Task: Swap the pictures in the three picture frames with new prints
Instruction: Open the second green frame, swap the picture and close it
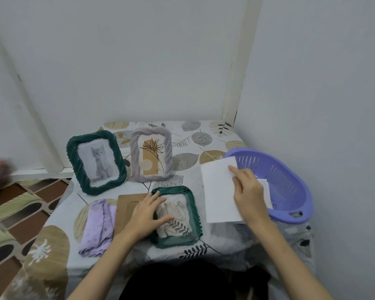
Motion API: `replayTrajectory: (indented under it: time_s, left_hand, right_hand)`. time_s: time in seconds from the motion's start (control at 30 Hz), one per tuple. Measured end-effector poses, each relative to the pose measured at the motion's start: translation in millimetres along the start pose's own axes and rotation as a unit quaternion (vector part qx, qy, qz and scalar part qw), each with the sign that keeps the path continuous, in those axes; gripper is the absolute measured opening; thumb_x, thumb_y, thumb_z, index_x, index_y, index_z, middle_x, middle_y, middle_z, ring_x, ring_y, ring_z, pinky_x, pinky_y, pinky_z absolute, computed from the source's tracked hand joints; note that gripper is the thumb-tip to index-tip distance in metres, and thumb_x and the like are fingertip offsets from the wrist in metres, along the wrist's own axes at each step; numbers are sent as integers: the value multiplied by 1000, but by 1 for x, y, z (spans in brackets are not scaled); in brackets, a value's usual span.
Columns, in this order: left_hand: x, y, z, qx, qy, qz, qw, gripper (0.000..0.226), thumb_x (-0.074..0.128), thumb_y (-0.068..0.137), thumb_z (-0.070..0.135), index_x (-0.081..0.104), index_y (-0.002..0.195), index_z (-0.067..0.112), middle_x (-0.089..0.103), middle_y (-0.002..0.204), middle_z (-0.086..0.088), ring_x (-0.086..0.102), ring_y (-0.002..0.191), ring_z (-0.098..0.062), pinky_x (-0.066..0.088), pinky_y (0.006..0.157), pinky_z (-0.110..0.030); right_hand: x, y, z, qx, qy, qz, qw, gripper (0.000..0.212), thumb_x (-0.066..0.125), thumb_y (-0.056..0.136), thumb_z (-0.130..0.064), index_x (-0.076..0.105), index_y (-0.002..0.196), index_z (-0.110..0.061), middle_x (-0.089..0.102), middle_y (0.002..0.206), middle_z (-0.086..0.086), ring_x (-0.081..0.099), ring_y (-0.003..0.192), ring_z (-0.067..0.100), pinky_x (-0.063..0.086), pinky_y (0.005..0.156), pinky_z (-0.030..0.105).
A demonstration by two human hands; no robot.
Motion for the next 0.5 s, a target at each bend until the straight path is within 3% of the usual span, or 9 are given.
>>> replayTrajectory:
  time_s: [0.17,0.3,0.4,0.5]
  left_hand:
    - [2,10,0,-16,22,-12,1000,128,10,37,102,34,140,31,14,156,6,7,145,-16,11,117,-44]
    - [9,10,-3,-13,45,-2,999,87,44,68,80,33,140,31,13,156,6,4,145,-14,10,118,-43]
    - [12,10,-4,-18,52,-3,998,76,48,77,69,33,140,31,13,156,8,4,145,-13,10,118,-41]
    - [12,11,-2,-22,49,1,999,71,50,80,63,32,141,32,13,156,10,4,144,-12,7,117,-41]
  right_hand:
    - [-34,60,58,86,-39,49,994,33,45,88,8,58,118,5,58,106,24,55,93,35,31,74,17]
    - [-63,79,105,143,-126,45,981,36,43,88,9,53,123,7,53,115,28,54,101,41,38,89,35]
    - [-68,87,107,99,-172,27,980,48,46,83,12,49,129,-1,56,115,26,57,98,41,46,85,45]
    - [-39,83,92,29,-216,-78,973,58,43,79,15,46,132,-7,60,113,21,58,97,37,48,77,42]
Point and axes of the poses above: each hand's wrist, its own y-axis towards the middle knuckle, its own x-axis out of the palm, z = x × y, the point moved 2 cm from there along y, towards the middle knuckle
